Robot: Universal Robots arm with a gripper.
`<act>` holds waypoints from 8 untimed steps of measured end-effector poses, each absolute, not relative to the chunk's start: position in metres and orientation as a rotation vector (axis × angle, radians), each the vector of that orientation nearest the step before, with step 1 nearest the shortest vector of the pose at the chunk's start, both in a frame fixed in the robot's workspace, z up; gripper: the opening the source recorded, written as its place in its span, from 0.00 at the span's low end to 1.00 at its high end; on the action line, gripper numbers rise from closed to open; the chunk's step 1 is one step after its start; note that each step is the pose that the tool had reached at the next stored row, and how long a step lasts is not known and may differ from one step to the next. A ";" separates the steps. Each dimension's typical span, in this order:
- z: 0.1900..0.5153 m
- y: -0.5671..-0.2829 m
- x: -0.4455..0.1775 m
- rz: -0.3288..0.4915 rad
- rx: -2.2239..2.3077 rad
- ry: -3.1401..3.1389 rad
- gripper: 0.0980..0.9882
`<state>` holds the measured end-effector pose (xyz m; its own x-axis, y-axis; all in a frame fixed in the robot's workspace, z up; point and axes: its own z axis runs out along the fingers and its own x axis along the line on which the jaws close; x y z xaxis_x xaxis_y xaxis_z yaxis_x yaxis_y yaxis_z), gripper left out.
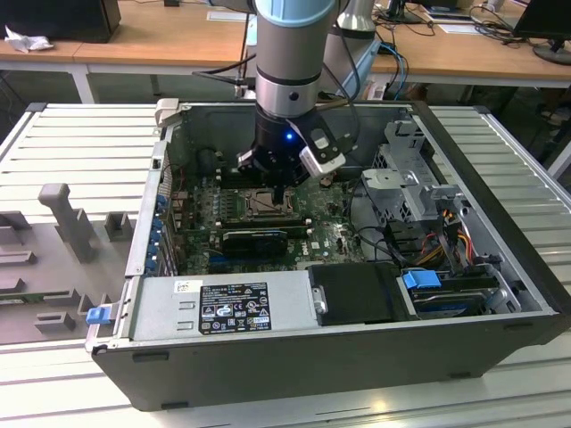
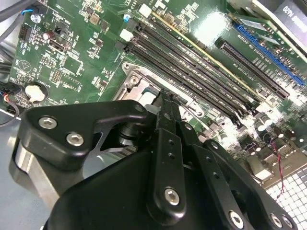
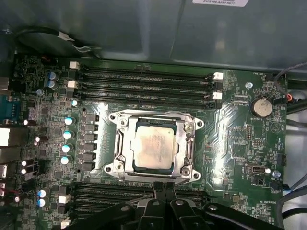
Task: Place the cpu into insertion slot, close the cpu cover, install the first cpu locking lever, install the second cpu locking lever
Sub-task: 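Install the second cpu locking lever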
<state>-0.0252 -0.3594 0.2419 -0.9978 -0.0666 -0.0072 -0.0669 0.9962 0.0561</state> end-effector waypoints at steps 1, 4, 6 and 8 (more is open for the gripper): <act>0.242 -0.360 -0.025 0.088 -0.105 3.133 0.01; 0.242 -0.360 -0.026 0.089 -0.104 3.133 0.01; 0.241 -0.361 -0.027 0.089 -0.104 3.133 0.01; 0.241 -0.365 -0.033 0.091 -0.105 3.133 0.01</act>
